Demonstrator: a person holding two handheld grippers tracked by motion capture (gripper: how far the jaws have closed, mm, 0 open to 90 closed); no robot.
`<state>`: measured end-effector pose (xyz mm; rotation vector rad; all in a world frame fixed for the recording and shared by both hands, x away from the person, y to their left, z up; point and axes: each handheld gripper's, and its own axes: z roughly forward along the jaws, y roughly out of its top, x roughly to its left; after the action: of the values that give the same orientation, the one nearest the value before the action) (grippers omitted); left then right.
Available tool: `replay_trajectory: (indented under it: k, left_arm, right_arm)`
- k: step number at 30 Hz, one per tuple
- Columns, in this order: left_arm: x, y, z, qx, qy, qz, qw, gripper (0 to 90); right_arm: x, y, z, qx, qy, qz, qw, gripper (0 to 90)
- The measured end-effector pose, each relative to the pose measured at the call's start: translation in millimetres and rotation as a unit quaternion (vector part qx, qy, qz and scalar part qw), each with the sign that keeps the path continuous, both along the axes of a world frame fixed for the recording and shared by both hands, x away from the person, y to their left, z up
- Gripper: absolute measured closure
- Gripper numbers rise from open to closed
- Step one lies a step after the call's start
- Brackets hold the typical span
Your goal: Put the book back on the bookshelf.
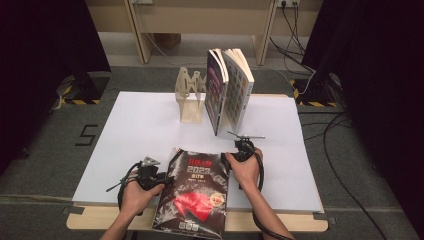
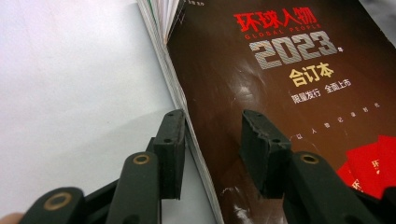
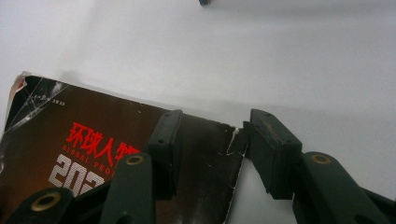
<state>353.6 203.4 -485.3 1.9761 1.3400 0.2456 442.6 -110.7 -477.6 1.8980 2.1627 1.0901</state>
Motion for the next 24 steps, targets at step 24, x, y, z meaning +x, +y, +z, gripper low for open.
replay_trajectory:
  k: [24]
  left_arm:
    - [-1.0,-1.2,-0.4,0.005,-0.004,0.001,1.0,60.4]
  right_arm:
    - [-6.8,-4.7,15.2,0.074,0.02,0.002,0.9971,57.0]
